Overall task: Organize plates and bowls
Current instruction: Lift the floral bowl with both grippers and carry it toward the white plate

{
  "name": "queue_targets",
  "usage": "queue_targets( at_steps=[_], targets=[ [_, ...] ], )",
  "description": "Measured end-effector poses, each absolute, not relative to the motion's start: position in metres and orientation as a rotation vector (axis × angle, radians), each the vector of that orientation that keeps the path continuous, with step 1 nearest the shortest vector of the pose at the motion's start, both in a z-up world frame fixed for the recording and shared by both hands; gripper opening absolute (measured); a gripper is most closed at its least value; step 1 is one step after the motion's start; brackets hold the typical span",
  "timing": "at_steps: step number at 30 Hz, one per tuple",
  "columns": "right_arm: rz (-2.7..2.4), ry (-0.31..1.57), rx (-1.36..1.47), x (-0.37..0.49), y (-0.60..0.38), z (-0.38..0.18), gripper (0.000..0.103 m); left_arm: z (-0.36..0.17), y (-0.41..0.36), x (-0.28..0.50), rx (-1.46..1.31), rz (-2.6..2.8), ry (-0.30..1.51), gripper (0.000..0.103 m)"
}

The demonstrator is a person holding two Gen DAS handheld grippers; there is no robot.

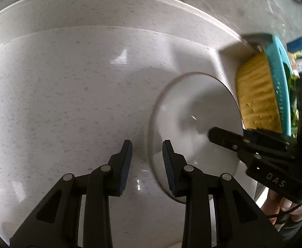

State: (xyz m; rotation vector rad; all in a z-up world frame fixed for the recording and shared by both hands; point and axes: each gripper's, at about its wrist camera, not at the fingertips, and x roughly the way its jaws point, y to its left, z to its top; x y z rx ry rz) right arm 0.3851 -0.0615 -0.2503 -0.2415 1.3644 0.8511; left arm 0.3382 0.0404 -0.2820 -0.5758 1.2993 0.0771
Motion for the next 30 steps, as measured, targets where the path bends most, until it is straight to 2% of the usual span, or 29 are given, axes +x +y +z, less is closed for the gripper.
queue_targets(
  at_steps=[5, 6, 7, 8, 9, 12, 30],
  targets=[
    [0.859, 1.367, -0.21, 0.394, -0.064, -0.249, 0.022, -0.281, 0.048, 0.344, -0.587, 0.037, 1.296, 0.028],
    [0.869, 1.37, -0.217, 0.394, -0.064, -0.249, 0.022, -0.28, 0.045, 0.345, -0.578, 0.017, 1.302, 0.016],
    [0.88, 1.376, -0.233, 0.393, -0.062, -0.25, 0.019, -0.28, 0.041, 0.347, -0.563, 0.004, 1.308, 0.014],
    [0.878, 1.373, -0.245, 0.392, -0.062, -0.25, 0.015, -0.28, 0.04, 0.348, -0.559, 0.003, 1.31, 0.014],
    [0.875, 1.366, -0.262, 0.392, -0.063, -0.25, 0.014, -0.281, 0.042, 0.349, -0.575, -0.003, 1.309, 0.014],
    [0.876, 1.381, -0.246, 0.397, -0.066, -0.251, 0.014, -0.284, 0.051, 0.35, -0.648, -0.034, 1.308, 0.014],
    [0.87, 1.394, -0.205, 0.405, -0.07, -0.239, 0.012, -0.267, 0.053, 0.348, -0.658, -0.054, 1.313, 0.014]
  ],
)
